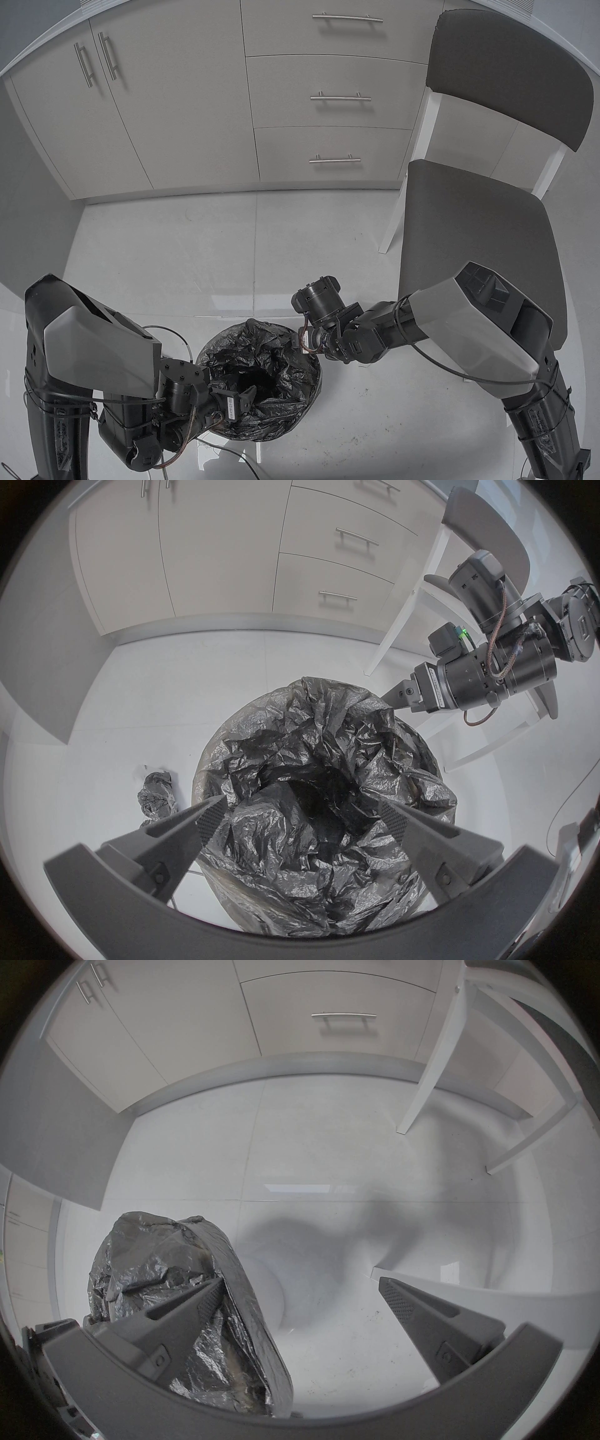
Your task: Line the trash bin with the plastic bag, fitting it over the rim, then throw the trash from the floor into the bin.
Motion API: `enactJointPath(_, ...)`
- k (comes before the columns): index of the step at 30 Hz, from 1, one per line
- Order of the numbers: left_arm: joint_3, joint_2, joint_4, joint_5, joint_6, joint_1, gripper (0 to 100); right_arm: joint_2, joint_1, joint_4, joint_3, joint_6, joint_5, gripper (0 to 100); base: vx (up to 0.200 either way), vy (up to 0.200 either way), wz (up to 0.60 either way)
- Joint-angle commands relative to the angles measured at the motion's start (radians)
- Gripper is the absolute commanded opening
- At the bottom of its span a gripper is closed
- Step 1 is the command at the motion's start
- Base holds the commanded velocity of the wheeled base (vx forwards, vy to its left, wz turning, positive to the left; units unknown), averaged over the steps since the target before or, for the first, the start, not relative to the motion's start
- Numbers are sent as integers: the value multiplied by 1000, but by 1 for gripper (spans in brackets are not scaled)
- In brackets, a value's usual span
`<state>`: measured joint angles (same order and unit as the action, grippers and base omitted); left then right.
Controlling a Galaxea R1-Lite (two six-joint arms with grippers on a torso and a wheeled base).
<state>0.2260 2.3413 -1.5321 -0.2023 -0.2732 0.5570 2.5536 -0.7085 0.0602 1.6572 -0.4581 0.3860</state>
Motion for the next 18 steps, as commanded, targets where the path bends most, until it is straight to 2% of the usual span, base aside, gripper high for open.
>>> enactJointPath(1,0,1,0,0,0,0,100,22,6,0,12,1,-1,100,0,0,0)
enactJointPath(8,1,6,0,0,-1,0,100,50,7,-5,26,1,-1,100,0,0,0)
enactJointPath(18,6,6,0,0,-1,0,100,83,54,-13,70,7,-2,100,0,0,0)
